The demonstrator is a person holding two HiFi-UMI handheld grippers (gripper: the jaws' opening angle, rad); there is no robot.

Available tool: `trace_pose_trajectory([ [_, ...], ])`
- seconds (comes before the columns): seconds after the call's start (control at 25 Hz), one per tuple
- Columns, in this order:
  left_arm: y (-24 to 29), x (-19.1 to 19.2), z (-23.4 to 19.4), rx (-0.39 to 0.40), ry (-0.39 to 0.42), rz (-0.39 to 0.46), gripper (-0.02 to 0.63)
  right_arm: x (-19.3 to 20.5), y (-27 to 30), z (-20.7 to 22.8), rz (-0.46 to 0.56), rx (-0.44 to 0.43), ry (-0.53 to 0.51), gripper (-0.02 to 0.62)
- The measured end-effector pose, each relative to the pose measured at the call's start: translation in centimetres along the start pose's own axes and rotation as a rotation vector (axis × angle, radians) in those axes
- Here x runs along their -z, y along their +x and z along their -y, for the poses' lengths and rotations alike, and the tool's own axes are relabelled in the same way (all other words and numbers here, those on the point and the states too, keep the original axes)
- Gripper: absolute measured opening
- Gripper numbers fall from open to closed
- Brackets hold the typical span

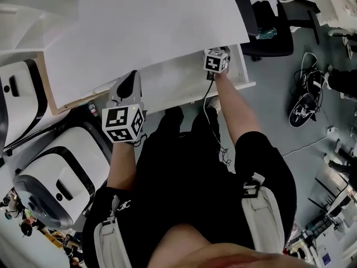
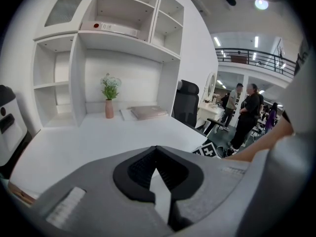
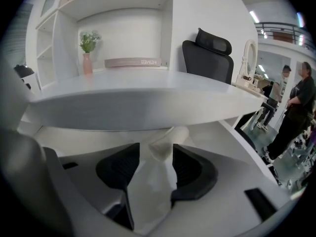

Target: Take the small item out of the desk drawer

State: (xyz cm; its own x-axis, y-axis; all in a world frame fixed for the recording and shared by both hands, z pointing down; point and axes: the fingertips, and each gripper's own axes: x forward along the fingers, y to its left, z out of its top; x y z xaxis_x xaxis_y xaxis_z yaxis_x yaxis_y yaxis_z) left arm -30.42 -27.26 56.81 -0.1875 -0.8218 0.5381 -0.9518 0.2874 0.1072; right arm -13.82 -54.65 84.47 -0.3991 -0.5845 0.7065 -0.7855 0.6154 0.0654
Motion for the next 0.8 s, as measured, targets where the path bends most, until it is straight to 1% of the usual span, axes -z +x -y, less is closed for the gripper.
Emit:
trace_pose_trajectory([
  [0.04, 0.0, 0.0, 0.1, -0.001, 0.000, 0.002, 0.012, 0.0, -0.1, 0.2, 0.000, 0.008, 0.003, 0.189],
  [0.08, -0.1, -0.1, 0.1, -0.001, 0.000, 0.003, 0.012, 0.0, -0.2, 0.4, -0.002, 0.021, 0.007, 0.117],
  [0.12, -0.1, -0.2, 0.2, -0.001, 0.001, 0.005, 0.014, 0.0, -0.3, 0.7, -0.005, 0.033, 0.010, 0.058],
  [0.24, -0.3, -0.4, 0.7, 0.003, 0.004, 0.010, 0.012, 0.3, -0.7, 1.1, -0.013, 0.044, -0.004, 0.004],
  [0.36, -0.3, -0.6, 0.9, 0.010, 0.006, 0.017, 0.014, 0.2, -1.1, 1.0, -0.015, 0.030, -0.040, 0.000],
  [0.48, -0.1, -1.0, 1.4, 0.022, 0.008, 0.025, 0.014, 0.0, -1.5, 0.6, -0.021, -0.010, -0.079, -0.002],
  [0.64, 0.0, -1.5, 2.3, 0.046, 0.014, 0.037, 0.014, 0.7, -2.7, -0.3, -0.062, -0.095, -0.191, -0.003],
  [0.8, 0.0, -2.1, 2.9, 0.065, 0.017, 0.050, 0.012, 1.0, -4.0, -1.2, -0.081, -0.185, -0.247, -0.003],
])
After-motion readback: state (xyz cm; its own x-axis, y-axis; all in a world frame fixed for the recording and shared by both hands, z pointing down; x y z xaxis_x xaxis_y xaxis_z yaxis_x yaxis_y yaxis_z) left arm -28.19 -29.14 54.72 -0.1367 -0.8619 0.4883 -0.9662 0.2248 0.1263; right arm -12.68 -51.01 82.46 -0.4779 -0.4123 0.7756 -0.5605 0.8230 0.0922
